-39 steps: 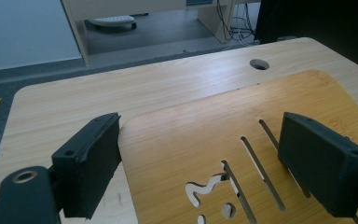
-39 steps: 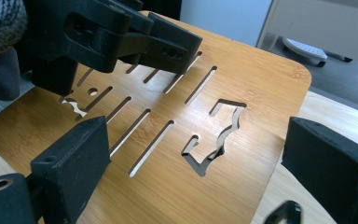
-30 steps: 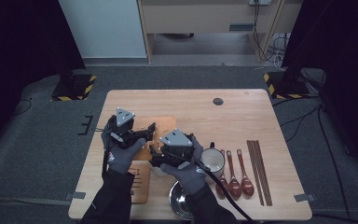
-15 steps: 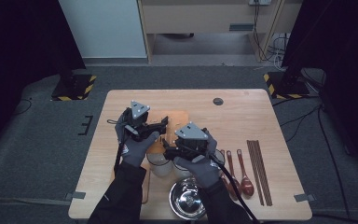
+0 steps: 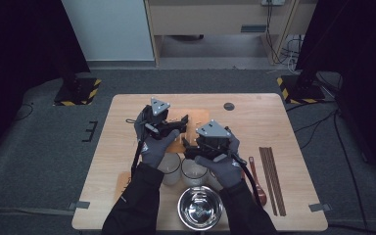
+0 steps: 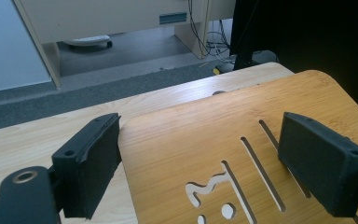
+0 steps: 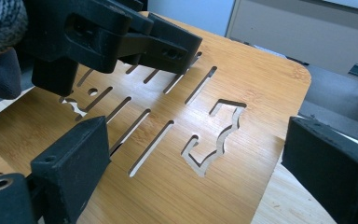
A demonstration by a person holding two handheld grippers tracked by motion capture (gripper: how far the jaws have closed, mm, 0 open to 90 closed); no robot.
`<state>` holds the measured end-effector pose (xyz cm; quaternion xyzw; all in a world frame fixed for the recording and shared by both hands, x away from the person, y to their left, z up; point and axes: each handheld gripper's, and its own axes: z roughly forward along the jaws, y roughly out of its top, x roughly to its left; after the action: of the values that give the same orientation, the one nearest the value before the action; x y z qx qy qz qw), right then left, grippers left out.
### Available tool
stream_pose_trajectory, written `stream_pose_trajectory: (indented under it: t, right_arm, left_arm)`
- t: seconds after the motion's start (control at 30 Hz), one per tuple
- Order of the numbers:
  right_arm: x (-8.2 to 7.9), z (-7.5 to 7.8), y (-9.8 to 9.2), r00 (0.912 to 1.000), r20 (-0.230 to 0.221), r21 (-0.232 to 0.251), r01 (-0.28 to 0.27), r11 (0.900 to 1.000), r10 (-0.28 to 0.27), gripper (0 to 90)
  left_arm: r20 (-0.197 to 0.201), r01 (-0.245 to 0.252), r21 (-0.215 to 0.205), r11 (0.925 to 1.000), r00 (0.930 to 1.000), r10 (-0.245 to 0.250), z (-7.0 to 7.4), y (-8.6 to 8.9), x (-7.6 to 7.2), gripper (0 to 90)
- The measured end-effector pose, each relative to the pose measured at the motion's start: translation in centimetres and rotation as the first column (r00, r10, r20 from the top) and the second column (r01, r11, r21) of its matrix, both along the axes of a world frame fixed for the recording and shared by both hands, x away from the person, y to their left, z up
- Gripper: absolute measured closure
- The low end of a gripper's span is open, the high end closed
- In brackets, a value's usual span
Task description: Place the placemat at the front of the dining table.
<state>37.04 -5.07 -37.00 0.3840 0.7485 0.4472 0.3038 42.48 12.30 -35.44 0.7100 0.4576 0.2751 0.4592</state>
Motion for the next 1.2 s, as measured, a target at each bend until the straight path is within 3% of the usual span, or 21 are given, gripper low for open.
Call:
stream_pose_trajectory:
  t: [0.6, 1.2]
  right_arm:
    - [2.9, -0.3, -2.4, 0.9998, 0.008, -0.017, 0.02, 1.0, -0.02, 7.7]
    - [6.6, -1.3, -3.6, 0.9998, 0.005, -0.024, 0.021, 0.999, -0.021, 7.7]
  left_arm:
    - [0.014, 0.007, 0.026, 0.9997, 0.9999, -0.007, -0.1, -3.0, 3.2, 12.9]
    - [0.005, 0.002, 0.036, 0.9993, 1.0, -0.002, -0.9, -4.3, 6.8, 12.9]
